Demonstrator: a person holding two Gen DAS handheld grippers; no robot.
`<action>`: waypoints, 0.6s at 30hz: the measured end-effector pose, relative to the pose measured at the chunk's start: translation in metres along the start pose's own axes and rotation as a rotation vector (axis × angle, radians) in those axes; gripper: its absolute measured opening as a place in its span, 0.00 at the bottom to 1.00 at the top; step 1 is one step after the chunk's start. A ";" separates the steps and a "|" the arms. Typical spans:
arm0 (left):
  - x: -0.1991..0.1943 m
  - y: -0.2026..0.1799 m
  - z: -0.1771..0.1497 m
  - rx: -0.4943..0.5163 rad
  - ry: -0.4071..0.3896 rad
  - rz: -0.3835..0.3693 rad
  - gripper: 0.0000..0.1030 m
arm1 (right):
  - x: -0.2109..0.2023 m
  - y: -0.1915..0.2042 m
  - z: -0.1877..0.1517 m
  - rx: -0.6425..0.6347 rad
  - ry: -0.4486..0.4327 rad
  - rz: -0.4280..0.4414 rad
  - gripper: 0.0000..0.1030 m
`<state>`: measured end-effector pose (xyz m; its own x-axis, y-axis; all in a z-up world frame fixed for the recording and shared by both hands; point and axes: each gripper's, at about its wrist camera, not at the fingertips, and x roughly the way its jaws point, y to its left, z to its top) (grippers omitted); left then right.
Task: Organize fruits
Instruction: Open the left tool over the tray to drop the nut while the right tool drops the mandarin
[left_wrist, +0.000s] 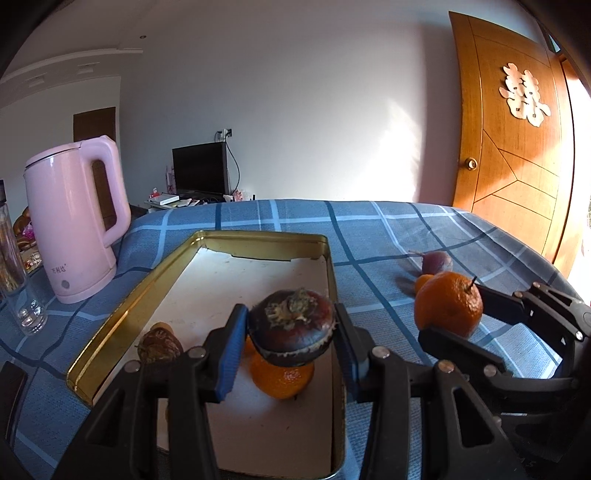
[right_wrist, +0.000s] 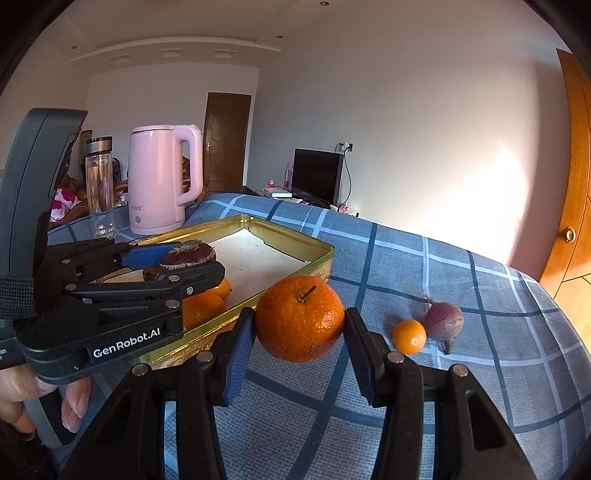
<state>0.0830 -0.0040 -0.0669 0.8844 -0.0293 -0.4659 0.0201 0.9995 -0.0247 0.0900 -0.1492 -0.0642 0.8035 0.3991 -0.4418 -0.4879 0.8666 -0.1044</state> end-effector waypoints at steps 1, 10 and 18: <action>0.000 0.003 0.000 -0.004 0.001 0.003 0.46 | 0.001 0.002 0.001 -0.002 0.001 0.004 0.49; -0.003 0.026 0.001 -0.019 0.000 0.036 0.46 | 0.013 0.023 0.008 -0.013 0.009 0.058 0.49; -0.002 0.062 0.001 -0.080 0.031 0.098 0.46 | 0.027 0.044 0.015 -0.012 0.022 0.117 0.49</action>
<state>0.0830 0.0584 -0.0668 0.8655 0.0670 -0.4964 -0.1040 0.9935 -0.0473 0.0954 -0.0957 -0.0670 0.7329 0.4908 -0.4711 -0.5823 0.8107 -0.0614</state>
